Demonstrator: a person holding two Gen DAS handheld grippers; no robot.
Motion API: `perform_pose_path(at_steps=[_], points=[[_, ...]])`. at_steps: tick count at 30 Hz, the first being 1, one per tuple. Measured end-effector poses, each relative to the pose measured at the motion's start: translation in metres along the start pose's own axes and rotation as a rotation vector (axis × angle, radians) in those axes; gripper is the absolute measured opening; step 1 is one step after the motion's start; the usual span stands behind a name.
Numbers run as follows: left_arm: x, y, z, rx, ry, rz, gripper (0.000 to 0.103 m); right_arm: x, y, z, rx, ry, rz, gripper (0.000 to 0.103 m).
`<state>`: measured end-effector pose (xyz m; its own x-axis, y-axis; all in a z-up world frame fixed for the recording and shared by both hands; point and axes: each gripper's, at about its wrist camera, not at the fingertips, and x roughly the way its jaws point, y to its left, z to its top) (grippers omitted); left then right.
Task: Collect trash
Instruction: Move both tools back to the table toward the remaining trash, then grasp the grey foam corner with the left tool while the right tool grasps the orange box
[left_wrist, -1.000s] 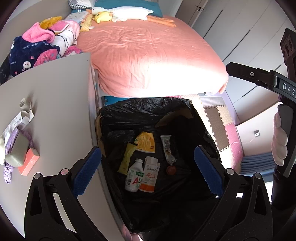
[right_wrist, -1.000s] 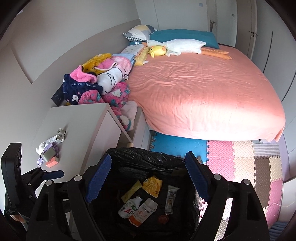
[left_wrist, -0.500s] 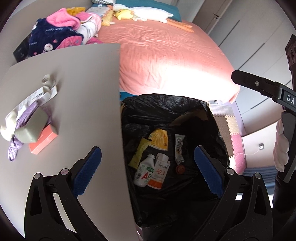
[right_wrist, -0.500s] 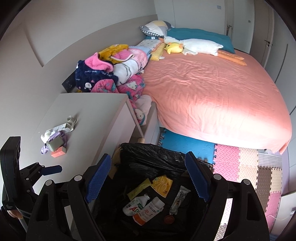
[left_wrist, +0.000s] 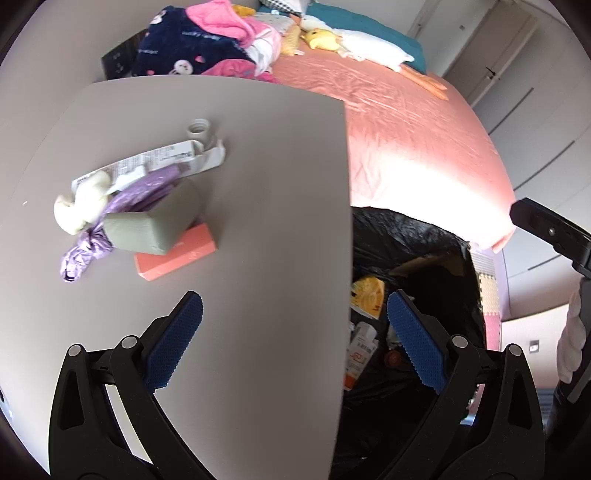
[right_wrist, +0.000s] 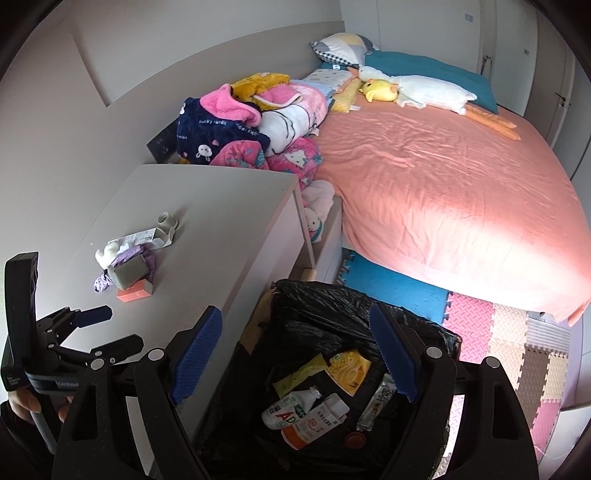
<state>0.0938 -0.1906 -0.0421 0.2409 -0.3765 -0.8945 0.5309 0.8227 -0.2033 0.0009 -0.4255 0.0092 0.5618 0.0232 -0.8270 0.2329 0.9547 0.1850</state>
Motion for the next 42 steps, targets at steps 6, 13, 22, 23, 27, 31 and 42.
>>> perform_pose_path(at_steps=[6, 13, 22, 23, 27, 31, 42], points=[[0.007, 0.026, 0.008, -0.054, -0.008, 0.035, 0.097, 0.016, 0.018, 0.006, -0.029, -0.016, 0.016, 0.082], [0.016, 0.055, 0.019, -0.096, -0.009, 0.064, 0.097, 0.043, 0.040, 0.015, -0.057, 0.036, 0.048, 0.082], [0.029, 0.081, 0.032, -0.111, -0.007, 0.076, 0.097, 0.068, 0.060, 0.021, -0.089, 0.079, 0.060, 0.082], [0.030, 0.083, 0.033, -0.110, -0.006, 0.079, 0.097, 0.071, 0.061, 0.022, -0.090, 0.083, 0.061, 0.082], [0.036, 0.091, 0.035, -0.123, -0.002, 0.073, 0.097, 0.081, 0.066, 0.024, -0.098, 0.104, 0.063, 0.082], [0.038, 0.096, 0.036, -0.131, -0.005, 0.066, 0.097, 0.090, 0.072, 0.026, -0.105, 0.120, 0.069, 0.082], [0.033, 0.103, 0.035, -0.088, -0.063, 0.098, 0.072, 0.098, 0.087, 0.026, -0.146, 0.134, 0.083, 0.082]])
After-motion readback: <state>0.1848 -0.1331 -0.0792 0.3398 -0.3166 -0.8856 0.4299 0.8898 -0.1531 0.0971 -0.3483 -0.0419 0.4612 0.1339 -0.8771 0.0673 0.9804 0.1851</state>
